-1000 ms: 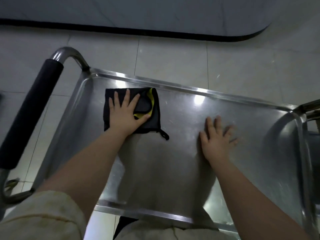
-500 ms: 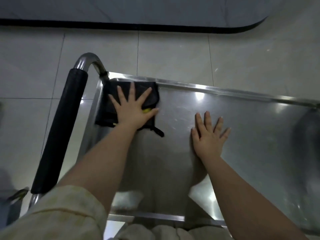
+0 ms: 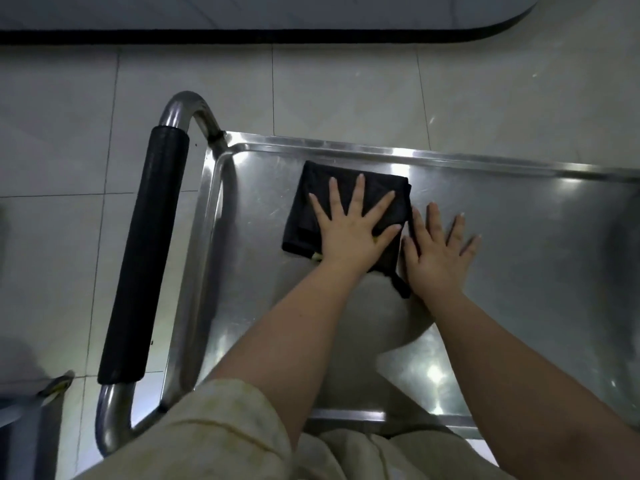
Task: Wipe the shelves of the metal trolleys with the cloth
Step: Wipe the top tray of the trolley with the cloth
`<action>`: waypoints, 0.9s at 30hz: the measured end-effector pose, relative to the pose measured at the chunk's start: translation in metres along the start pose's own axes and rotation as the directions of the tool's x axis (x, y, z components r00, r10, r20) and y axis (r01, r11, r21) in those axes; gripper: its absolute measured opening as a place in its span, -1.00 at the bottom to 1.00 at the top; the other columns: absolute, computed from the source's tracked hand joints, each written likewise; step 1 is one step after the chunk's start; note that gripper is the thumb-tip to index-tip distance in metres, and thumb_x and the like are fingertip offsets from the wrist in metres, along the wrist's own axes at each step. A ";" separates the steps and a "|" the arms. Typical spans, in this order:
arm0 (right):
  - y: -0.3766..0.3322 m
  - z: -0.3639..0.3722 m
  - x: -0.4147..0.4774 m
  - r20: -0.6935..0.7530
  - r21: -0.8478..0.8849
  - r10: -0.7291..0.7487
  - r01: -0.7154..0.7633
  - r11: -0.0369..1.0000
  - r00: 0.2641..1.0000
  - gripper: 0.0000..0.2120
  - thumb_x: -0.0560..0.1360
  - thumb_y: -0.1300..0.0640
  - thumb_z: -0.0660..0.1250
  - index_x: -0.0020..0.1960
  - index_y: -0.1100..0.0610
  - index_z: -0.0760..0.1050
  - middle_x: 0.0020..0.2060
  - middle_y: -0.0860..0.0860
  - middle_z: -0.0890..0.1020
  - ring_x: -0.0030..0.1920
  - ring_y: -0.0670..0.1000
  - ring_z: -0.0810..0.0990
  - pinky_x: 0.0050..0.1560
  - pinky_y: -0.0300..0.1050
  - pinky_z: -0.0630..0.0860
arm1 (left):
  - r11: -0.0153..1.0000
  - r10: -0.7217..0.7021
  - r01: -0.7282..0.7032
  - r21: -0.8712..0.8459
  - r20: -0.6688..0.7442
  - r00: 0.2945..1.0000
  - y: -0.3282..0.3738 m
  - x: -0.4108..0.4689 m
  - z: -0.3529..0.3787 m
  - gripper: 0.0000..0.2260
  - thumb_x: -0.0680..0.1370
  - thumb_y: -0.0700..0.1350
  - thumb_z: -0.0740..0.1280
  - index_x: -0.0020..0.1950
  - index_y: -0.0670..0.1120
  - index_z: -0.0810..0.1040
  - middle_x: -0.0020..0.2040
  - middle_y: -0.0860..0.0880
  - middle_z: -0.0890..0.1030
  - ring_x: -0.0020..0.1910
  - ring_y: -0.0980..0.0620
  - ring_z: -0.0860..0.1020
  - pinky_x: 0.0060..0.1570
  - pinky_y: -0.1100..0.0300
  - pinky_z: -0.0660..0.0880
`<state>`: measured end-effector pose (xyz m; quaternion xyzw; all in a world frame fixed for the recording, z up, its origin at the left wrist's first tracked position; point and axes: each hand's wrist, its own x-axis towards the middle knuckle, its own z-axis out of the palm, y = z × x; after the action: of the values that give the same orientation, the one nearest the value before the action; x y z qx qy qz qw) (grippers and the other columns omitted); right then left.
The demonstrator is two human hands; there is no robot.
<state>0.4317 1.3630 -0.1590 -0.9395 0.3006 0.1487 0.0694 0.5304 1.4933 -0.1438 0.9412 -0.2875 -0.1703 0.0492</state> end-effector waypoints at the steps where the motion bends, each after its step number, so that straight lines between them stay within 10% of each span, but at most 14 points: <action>1: 0.000 -0.001 -0.001 -0.001 0.005 -0.001 0.001 1.000 1.000 -0.45 0.58 -0.26 -0.25 0.56 -0.27 -0.16 0.59 -0.15 -0.13 0.56 0.21 -0.27 0.45 0.39 -0.29 | 1.000 0.000 0.000 0.001 -0.023 1.000 -0.016 -0.006 0.001 -0.44 0.55 0.43 -0.14 0.54 0.38 -0.12 0.62 0.02 -0.19 0.54 -0.31 -0.29 0.34 -0.46 -0.30; 10: -0.008 -0.002 -0.004 0.001 -0.008 -0.002 0.002 1.000 1.000 -0.46 0.62 -0.21 -0.15 0.58 -0.24 -0.17 0.59 -0.11 -0.15 0.56 0.25 -0.26 0.44 0.42 -0.27 | 0.942 -0.330 0.331 0.054 -0.039 0.943 -0.140 -0.093 -0.003 -0.43 0.54 0.42 -0.15 0.53 0.39 -0.19 0.62 0.02 -0.20 0.54 -0.32 -0.27 0.38 -0.45 -0.26; 18: 0.000 -0.003 -0.003 -0.024 0.009 -0.033 0.033 0.999 0.999 -0.46 0.62 -0.20 -0.14 0.58 -0.23 -0.14 0.60 -0.11 -0.12 0.56 0.29 -0.19 0.43 0.46 -0.20 | 1.000 0.009 -0.009 0.020 0.014 1.000 0.033 -0.154 0.056 -0.39 0.56 0.39 0.01 0.56 0.34 -0.10 0.63 -0.01 -0.15 0.52 -0.40 -0.25 0.30 -0.52 -0.30; 27: -0.002 -0.007 -0.005 -0.015 0.012 -0.064 0.065 0.998 0.998 -0.46 0.62 -0.21 -0.15 0.58 -0.22 -0.13 0.60 -0.11 -0.13 0.55 0.29 -0.22 0.43 0.46 -0.23 | 0.965 -0.256 0.260 0.034 -0.088 0.963 -0.103 -0.179 0.034 -0.38 0.48 0.47 -0.05 0.53 0.41 -0.06 0.62 0.13 -0.10 0.57 -0.23 -0.20 0.42 -0.39 -0.24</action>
<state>0.4308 1.3651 -0.1505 -0.9493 0.2715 0.1378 0.0779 0.4336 1.6785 -0.1434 0.9778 -0.1640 -0.1292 0.0171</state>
